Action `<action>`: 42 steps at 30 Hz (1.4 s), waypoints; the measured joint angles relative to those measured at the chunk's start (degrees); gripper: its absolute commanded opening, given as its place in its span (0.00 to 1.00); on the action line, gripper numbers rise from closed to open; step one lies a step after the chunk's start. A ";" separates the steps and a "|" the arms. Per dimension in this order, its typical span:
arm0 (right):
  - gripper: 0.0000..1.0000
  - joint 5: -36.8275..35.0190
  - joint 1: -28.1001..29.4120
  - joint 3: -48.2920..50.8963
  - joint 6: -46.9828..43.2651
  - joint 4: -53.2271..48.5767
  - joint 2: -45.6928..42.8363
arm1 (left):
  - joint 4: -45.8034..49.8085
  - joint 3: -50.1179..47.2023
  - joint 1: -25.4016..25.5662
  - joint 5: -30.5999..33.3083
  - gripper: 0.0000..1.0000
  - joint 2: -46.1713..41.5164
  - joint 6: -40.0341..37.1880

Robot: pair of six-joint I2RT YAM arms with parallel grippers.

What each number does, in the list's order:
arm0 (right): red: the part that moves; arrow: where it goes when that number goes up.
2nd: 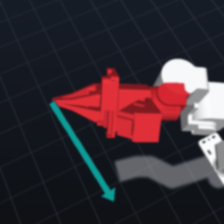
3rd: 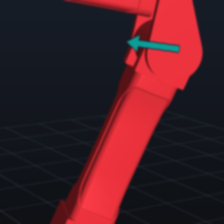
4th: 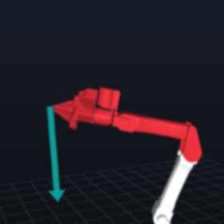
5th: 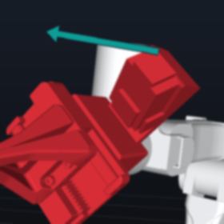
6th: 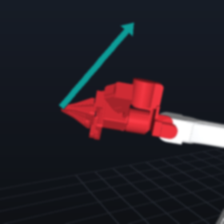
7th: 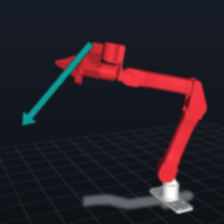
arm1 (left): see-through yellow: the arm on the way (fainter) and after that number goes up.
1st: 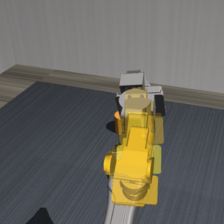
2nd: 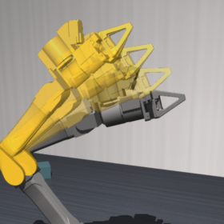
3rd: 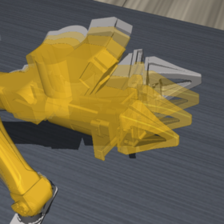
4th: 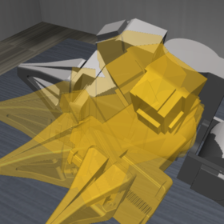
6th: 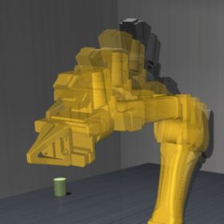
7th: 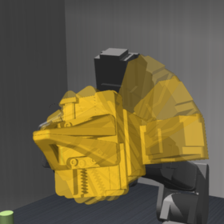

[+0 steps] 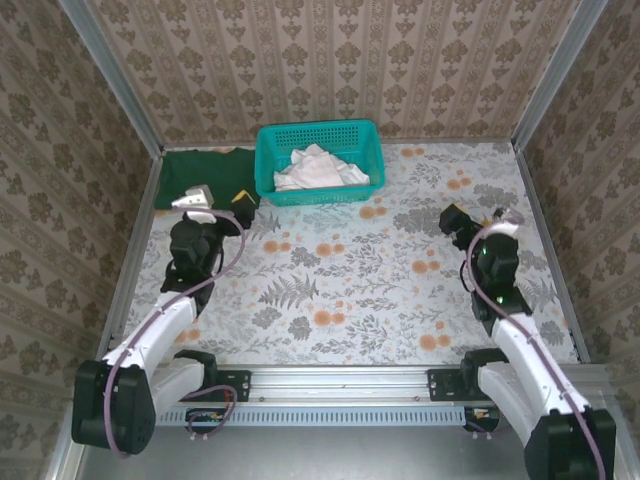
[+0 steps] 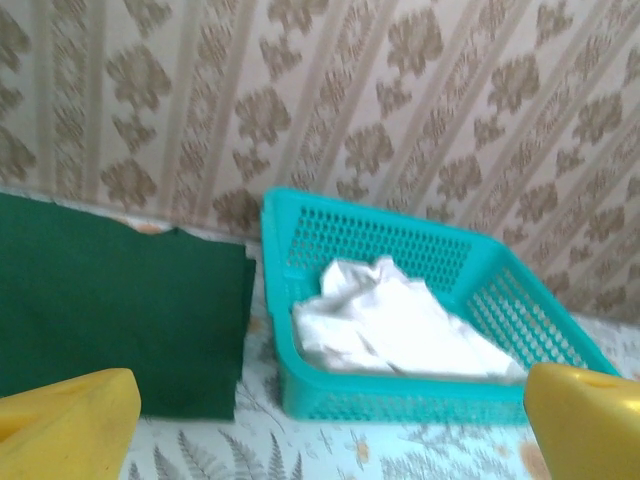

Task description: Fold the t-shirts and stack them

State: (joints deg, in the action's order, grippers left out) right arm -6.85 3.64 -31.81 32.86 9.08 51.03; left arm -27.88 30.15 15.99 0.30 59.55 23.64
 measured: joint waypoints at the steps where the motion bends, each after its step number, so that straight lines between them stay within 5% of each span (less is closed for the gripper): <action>1: 0.97 0.07 1.09 -4.46 -0.15 -3.56 3.10 | 2.56 1.66 1.60 0.48 1.00 1.03 0.13; 8: 0.84 0.07 13.40 -35.12 -4.15 -23.37 28.20 | 24.33 18.64 14.43 8.90 1.00 9.31 0.17; 15: 0.75 -0.70 16.48 -53.29 -4.68 -35.30 48.83 | 38.49 28.89 15.43 12.72 1.00 19.30 -0.11; 26: 0.76 -3.32 14.71 -60.39 -4.59 -41.99 58.12 | 52.57 71.45 13.29 5.25 0.98 55.76 -5.25; 34: 0.76 -3.23 13.97 -60.37 -4.68 -42.51 58.25 | 69.83 112.06 11.19 2.99 0.95 88.32 -8.98; 37: 0.76 -3.10 13.70 -60.17 -4.87 -42.42 58.21 | 73.11 116.52 10.73 1.86 0.75 92.89 -9.84; 39: 0.76 -2.93 13.60 -59.87 -5.20 -42.36 58.21 | 73.46 116.48 10.58 -0.13 0.45 93.13 -9.79; 42: 0.76 -2.29 13.11 -59.63 -5.38 -42.32 58.21 | 72.89 115.62 10.54 -2.91 0.17 92.32 -9.77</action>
State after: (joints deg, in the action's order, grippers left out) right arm -9.15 16.75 -91.44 27.49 -33.23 109.23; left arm 45.01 145.77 26.52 -2.61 151.87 13.87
